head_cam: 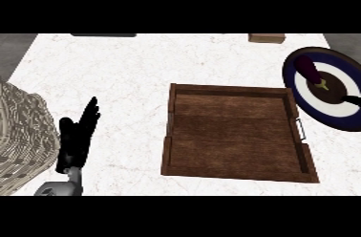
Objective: Pick the eggplant from the tray and place it in the plate
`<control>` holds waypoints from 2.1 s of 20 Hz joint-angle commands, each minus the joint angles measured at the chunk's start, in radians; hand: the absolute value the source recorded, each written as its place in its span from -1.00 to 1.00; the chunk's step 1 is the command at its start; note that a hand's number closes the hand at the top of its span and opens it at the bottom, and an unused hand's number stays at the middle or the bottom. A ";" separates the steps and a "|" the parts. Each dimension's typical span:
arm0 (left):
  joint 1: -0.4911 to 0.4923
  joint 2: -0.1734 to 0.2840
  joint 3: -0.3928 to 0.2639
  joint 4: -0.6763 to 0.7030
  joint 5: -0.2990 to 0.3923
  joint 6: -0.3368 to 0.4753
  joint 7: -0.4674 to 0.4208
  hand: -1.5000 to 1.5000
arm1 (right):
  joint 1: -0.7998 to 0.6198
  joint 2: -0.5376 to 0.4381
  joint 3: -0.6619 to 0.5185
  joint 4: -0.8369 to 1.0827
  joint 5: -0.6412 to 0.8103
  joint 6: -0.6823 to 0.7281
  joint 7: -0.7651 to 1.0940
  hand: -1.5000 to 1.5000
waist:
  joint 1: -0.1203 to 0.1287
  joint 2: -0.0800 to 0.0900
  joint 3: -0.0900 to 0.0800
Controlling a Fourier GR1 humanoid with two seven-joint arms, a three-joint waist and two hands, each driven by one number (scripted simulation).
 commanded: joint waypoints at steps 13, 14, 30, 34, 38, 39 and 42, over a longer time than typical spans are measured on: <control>0.057 -0.019 -0.033 -0.087 -0.033 -0.003 0.024 0.00 | -0.005 0.056 0.047 0.052 -0.027 -0.107 -0.057 -1.00 | 0.011 -0.001 0.000; 0.047 -0.014 -0.014 -0.046 -0.015 -0.019 -0.001 0.00 | 0.027 0.035 0.051 0.049 -0.025 -0.119 -0.085 -1.00 | 0.007 0.000 0.000; 0.000 -0.023 0.007 0.017 -0.032 -0.011 -0.022 0.00 | 0.097 -0.056 0.043 0.110 -0.054 -0.131 -0.114 -1.00 | 0.013 0.006 0.002; -0.047 -0.023 0.015 0.046 -0.028 -0.018 -0.013 0.00 | 0.073 -0.097 0.043 0.116 -0.055 -0.122 -0.074 -1.00 | 0.014 0.008 0.002; -0.020 -0.037 -0.003 0.033 -0.043 -0.007 -0.020 0.00 | 0.125 -0.080 0.027 0.125 -0.070 -0.172 -0.116 -1.00 | 0.016 0.008 0.003; -0.023 0.006 0.036 0.016 0.005 -0.059 -0.019 0.00 | 0.137 -0.113 0.021 0.122 -0.073 -0.149 -0.134 -1.00 | 0.021 0.010 0.004; -0.065 -0.012 0.028 0.033 -0.006 -0.041 0.011 0.00 | 0.122 -0.103 -0.005 0.123 -0.101 -0.163 -0.139 -1.00 | 0.023 0.012 0.005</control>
